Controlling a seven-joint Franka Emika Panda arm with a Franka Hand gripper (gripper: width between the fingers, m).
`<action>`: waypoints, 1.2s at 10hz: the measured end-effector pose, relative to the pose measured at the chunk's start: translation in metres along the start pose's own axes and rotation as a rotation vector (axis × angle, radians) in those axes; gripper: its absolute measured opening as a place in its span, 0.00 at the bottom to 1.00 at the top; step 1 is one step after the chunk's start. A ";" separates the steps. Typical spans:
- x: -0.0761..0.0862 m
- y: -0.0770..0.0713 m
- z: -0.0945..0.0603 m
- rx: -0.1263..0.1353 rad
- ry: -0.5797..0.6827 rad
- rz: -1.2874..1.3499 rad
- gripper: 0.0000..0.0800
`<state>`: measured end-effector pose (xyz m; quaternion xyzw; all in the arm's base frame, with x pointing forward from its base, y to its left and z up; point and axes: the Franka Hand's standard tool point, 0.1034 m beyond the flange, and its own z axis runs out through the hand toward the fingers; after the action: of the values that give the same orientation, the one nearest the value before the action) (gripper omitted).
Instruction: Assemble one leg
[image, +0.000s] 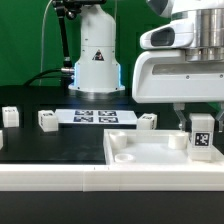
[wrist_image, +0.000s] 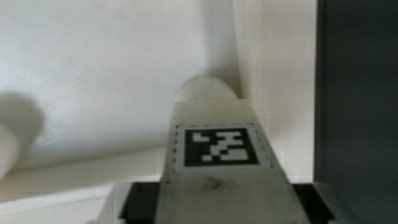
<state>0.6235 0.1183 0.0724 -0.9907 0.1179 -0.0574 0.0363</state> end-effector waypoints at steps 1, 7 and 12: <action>0.001 0.001 0.000 0.005 0.005 0.084 0.36; -0.004 -0.001 0.002 0.007 0.017 0.712 0.36; -0.005 -0.001 0.002 0.025 0.004 1.015 0.36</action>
Offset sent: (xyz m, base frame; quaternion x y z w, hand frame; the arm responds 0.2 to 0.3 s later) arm -0.0031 0.0112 -0.0032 0.0035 -0.0062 0.2780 0.9606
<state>0.6194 0.1205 0.0702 -0.8078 0.5840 -0.0358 0.0711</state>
